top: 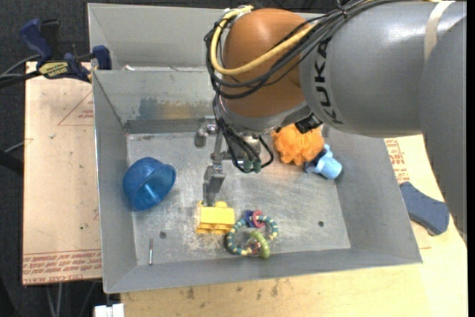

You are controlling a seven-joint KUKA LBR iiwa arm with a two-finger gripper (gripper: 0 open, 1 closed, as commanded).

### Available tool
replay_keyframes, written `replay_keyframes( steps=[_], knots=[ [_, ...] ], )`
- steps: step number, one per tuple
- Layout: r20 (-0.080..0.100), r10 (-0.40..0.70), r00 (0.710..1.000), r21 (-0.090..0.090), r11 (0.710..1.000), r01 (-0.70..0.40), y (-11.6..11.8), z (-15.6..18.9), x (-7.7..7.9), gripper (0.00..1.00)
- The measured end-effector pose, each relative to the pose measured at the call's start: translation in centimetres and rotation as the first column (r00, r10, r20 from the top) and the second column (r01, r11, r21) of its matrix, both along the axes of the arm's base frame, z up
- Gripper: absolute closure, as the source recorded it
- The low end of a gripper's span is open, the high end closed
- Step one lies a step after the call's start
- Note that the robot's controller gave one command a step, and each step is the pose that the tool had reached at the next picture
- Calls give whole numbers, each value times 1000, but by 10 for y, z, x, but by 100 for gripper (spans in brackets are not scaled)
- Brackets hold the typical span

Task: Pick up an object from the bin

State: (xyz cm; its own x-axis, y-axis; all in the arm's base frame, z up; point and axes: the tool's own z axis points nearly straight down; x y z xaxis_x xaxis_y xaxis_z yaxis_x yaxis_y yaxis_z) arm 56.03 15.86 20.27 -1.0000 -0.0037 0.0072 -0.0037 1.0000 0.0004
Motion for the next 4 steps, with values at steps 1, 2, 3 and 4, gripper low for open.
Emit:
replay_keyframes(
  steps=[1, 2, 3, 4],
  knots=[
    [8, -3, 1000, 1, 1000, 3, -1, 4, 2, 0],
    [15, 54, 998, 2, 999, -54, -7, -32, -5, 0],
    [11, 209, 978, 1, 978, -209, -12, -85, -34, 0],
    [2, 319, 948, 2, 948, -319, -25, -117, -48, 0]
  ],
)
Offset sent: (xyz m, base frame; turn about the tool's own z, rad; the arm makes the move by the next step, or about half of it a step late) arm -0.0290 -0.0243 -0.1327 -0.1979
